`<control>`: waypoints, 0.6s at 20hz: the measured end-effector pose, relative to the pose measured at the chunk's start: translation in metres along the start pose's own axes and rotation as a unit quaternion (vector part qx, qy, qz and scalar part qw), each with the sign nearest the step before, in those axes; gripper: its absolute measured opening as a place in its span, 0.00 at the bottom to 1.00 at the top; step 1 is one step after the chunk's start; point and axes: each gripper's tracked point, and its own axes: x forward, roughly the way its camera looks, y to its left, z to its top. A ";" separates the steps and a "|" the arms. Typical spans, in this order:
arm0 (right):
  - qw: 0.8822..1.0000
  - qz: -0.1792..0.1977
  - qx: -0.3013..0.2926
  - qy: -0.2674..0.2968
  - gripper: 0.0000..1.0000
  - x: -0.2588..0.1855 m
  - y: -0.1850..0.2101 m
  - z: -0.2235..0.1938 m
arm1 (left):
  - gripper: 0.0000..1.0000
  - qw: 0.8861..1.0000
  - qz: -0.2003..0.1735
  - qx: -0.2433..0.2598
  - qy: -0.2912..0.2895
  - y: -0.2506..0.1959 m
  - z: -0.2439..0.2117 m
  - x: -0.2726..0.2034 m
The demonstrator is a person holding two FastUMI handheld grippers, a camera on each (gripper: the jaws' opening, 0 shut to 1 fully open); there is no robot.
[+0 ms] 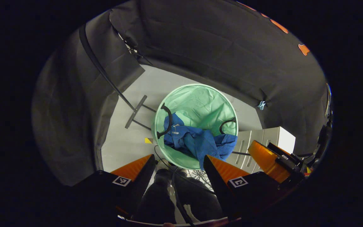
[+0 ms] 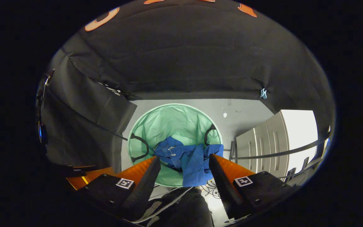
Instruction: Grasp the clothes on the hanger with both hands and then place them into the laundry hamper below.
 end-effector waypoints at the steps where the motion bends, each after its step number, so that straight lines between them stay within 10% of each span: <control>1: 1.000 0.000 -0.001 -0.010 0.93 -0.008 -0.003 0.005 | 0.98 1.000 -0.004 -0.006 -0.011 0.002 0.003 -0.010; 6: 0.996 0.007 0.002 -0.086 0.99 -0.070 -0.019 0.042 | 0.98 0.988 -0.073 -0.067 -0.116 -0.001 0.040 -0.079; 12: 0.979 0.014 0.027 -0.201 0.99 -0.167 -0.043 0.090 | 0.98 0.969 -0.071 -0.071 -0.227 0.031 0.070 -0.167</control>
